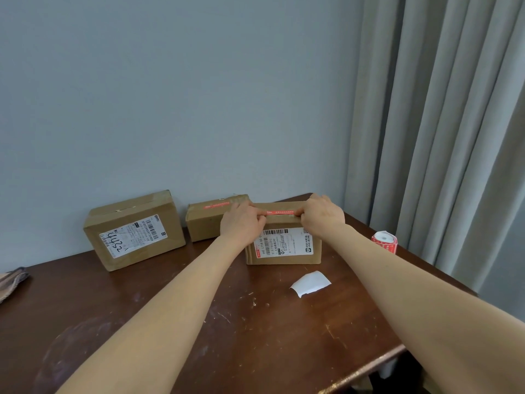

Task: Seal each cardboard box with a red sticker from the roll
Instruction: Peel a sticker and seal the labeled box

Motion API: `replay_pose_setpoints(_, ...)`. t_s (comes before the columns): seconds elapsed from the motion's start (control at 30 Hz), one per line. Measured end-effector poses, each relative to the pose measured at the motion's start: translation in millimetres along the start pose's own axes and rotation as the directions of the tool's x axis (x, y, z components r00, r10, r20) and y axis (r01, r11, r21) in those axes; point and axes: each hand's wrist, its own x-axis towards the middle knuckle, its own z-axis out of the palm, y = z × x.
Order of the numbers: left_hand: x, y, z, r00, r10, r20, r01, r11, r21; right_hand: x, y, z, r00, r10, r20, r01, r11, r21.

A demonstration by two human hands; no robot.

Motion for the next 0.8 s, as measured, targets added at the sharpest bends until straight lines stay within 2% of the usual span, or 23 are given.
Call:
replay_pose_setpoints(0.1,1,1,-3,1.0,0.025,-0.015,-0.024,0.999,0.028,1,-1,-4,1.0,-0.014,0.01,0.014,1.0,-0.009)
replay_pose_setpoints(0.23,-1,2,-4,0.995,0.041,-0.095,-0.04,0.999,0.021,3,-1,-5,0.998,-0.031,-0.059,0.031,1.0,0.004)
replay_pose_setpoints(0.4,-1,1,-3,0.999,-0.016,-0.041,0.013,0.997,-0.07,6,-1,1,1.0,-0.007,-0.01,0.008,0.999,0.036)
replay_pose_setpoints(0.5,2,1,-7,0.997,-0.051,-0.049,0.047,0.995,-0.092,9,-1,-3,0.999,0.002,-0.033,-0.001,0.999,0.041)
replay_pose_setpoints(0.63,6,2,-5,0.999,-0.029,-0.033,0.028,0.999,-0.026,13,0,3,1.0,0.005,-0.019,-0.005,1.0,0.009)
replay_pose_setpoints(0.8,7,4,-5,0.998,-0.032,0.06,0.031,0.999,0.025,17,0,10,0.999,0.034,0.002,-0.034,0.999,-0.02)
